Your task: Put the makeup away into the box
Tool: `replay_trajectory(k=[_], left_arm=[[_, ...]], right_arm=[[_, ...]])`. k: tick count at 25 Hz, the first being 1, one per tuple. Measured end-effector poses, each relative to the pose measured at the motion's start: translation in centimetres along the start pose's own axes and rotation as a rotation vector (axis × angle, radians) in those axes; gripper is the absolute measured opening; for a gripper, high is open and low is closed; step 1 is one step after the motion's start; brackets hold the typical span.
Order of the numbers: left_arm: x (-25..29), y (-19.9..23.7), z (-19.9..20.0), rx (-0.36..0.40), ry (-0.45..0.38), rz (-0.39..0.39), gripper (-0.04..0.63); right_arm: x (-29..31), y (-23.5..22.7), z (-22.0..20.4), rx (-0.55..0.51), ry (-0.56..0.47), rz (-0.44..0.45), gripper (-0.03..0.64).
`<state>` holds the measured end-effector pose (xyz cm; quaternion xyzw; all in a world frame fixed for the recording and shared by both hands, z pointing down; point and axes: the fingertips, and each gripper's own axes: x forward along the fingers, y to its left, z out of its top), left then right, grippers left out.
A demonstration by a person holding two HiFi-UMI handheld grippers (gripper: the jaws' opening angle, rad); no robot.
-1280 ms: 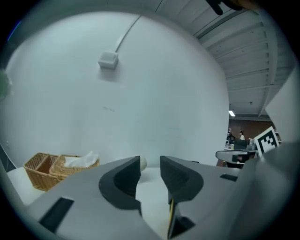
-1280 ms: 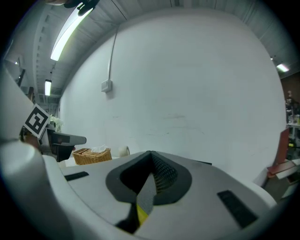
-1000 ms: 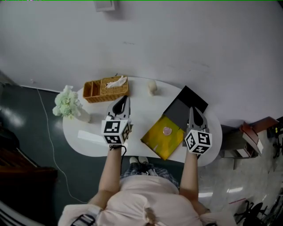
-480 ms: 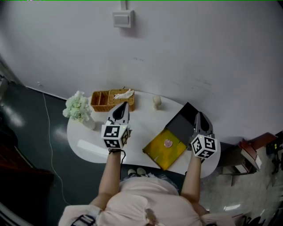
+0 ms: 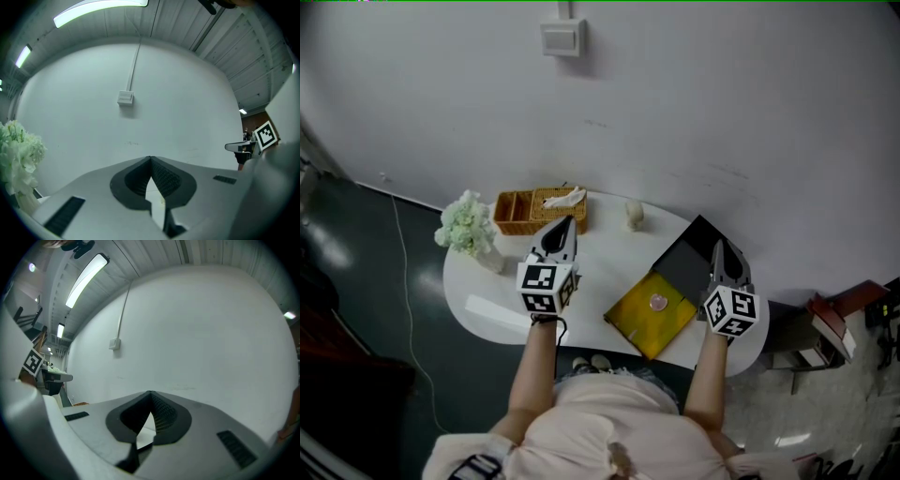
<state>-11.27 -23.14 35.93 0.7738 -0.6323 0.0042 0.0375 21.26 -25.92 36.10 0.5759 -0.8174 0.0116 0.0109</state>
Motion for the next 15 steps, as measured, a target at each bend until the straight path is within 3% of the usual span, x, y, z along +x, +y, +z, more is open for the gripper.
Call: replay_trajectory(k=[15], left_arm=[[-0.25,0.22,-0.77,-0.014,0.02,-0.003,0.026]], right_arm=[[-0.2,0.35,-0.58,-0.014,0.019,-0.003,0.015]])
